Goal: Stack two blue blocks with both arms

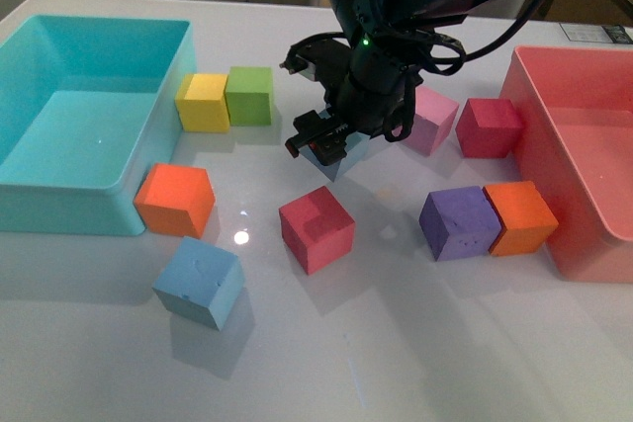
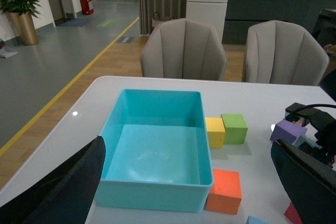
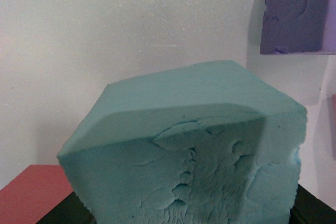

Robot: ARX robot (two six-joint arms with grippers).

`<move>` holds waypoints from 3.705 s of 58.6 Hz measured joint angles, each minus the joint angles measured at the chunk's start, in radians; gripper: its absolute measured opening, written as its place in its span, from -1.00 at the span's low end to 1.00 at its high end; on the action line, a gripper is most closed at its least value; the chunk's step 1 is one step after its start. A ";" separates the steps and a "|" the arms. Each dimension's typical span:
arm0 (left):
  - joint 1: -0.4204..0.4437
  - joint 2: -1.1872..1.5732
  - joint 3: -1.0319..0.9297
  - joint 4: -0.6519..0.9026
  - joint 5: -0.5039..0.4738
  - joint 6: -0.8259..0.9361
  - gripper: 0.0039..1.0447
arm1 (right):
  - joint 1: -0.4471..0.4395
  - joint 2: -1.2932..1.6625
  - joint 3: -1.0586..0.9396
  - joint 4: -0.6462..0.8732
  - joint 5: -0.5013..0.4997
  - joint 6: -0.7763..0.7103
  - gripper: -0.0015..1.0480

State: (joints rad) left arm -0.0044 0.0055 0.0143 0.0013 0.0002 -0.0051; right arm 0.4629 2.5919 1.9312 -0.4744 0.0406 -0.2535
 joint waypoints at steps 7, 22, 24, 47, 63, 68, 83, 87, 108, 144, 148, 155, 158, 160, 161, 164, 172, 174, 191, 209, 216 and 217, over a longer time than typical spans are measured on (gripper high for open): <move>0.000 0.000 0.000 0.000 0.000 0.000 0.84 | -0.002 0.035 0.026 -0.011 0.008 0.003 0.03; 0.000 0.000 0.000 0.000 0.000 0.000 0.84 | -0.004 0.068 0.035 -0.018 0.009 0.003 0.05; 0.000 0.000 0.000 0.000 0.000 0.000 0.84 | -0.004 0.069 0.035 -0.018 0.010 0.003 0.15; 0.000 0.000 0.000 0.000 0.000 0.000 0.84 | -0.010 0.068 0.029 0.005 0.011 0.003 0.83; 0.000 0.000 0.000 0.000 0.000 0.000 0.84 | -0.024 -0.014 -0.041 0.069 -0.019 0.003 0.83; 0.000 0.000 0.000 0.000 0.000 0.000 0.84 | -0.032 -0.076 -0.075 0.103 -0.034 0.003 0.83; 0.000 0.000 0.000 0.000 0.000 0.000 0.84 | -0.050 -0.302 -0.284 0.279 -0.090 0.024 0.83; 0.000 0.000 0.000 0.000 0.000 0.000 0.84 | -0.053 -0.374 -0.367 0.348 -0.109 0.042 0.83; 0.000 0.000 0.000 0.000 0.000 0.000 0.84 | -0.135 -0.904 -1.041 1.076 0.168 0.174 0.56; 0.000 0.000 0.000 0.000 0.000 0.000 0.84 | -0.365 -1.489 -1.774 1.405 0.058 0.243 -0.96; 0.000 0.000 0.000 0.000 0.000 0.000 0.84 | -0.376 -1.538 -1.800 1.382 0.046 0.243 -0.96; 0.000 0.000 0.000 0.000 0.000 0.000 0.84 | -0.426 -1.574 -1.855 1.413 -0.027 0.243 -0.96; 0.000 0.000 0.000 0.000 0.000 0.000 0.84 | -0.448 -1.607 -1.876 1.384 -0.034 0.244 -0.96; 0.000 0.000 0.000 0.000 0.000 0.000 0.84 | -0.457 -1.636 -1.885 1.362 -0.034 0.244 -0.96; 0.000 0.000 0.000 0.000 -0.001 0.000 0.84 | -0.458 -1.651 -1.887 1.351 -0.034 0.245 -0.96; 0.000 0.000 0.000 0.000 0.000 0.000 0.84 | -0.459 -1.691 -1.895 1.320 -0.038 0.244 -0.96; 0.000 0.000 0.000 0.000 0.000 0.000 0.84 | -0.460 -1.802 -1.911 1.227 -0.038 0.245 -0.96; 0.000 0.000 0.000 0.000 0.000 0.000 0.84 | -0.460 -1.833 -1.914 1.199 -0.038 0.245 -0.96; 0.000 0.000 0.000 0.000 0.000 0.000 0.84 | -0.460 -2.070 -1.915 0.988 -0.039 0.246 -0.96; 0.000 0.000 0.000 0.000 0.000 0.000 0.84 | -0.460 -2.247 -1.916 0.820 -0.038 0.246 -0.96; 0.000 0.000 0.000 0.000 0.000 0.000 0.84 | -0.460 -2.298 -1.916 0.769 -0.039 0.246 -0.96; 0.000 0.000 0.000 0.000 0.000 0.000 0.84 | -0.460 -2.305 -1.916 0.763 -0.039 0.246 -0.96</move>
State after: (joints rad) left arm -0.0044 0.0055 0.0143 0.0013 -0.0002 -0.0051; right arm 0.0032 0.2871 0.0154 0.2882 0.0021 -0.0078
